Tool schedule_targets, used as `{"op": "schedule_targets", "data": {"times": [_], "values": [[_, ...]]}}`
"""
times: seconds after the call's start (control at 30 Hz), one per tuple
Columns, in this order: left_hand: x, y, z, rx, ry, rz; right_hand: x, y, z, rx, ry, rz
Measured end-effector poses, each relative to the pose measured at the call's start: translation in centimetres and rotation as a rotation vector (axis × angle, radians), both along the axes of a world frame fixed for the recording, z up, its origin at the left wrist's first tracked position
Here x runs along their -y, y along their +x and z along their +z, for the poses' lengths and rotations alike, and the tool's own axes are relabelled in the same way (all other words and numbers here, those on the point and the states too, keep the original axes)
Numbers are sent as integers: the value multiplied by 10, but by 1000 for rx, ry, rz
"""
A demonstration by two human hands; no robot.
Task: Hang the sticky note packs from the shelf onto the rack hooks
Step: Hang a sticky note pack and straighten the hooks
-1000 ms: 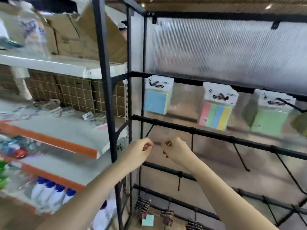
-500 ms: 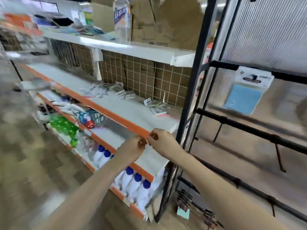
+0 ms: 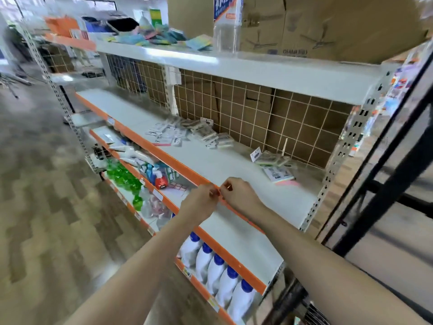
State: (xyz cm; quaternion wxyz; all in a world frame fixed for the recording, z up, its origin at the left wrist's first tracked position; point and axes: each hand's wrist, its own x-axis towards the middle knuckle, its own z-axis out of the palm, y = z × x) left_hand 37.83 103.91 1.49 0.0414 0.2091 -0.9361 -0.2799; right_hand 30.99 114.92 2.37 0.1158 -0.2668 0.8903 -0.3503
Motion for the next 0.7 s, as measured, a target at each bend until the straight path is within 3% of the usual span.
{"op": "schedule_targets", "data": {"times": [0.7], "values": [[217,-130,-32,-60,-9,58,192,-151,-43,-1,49,-32]]}}
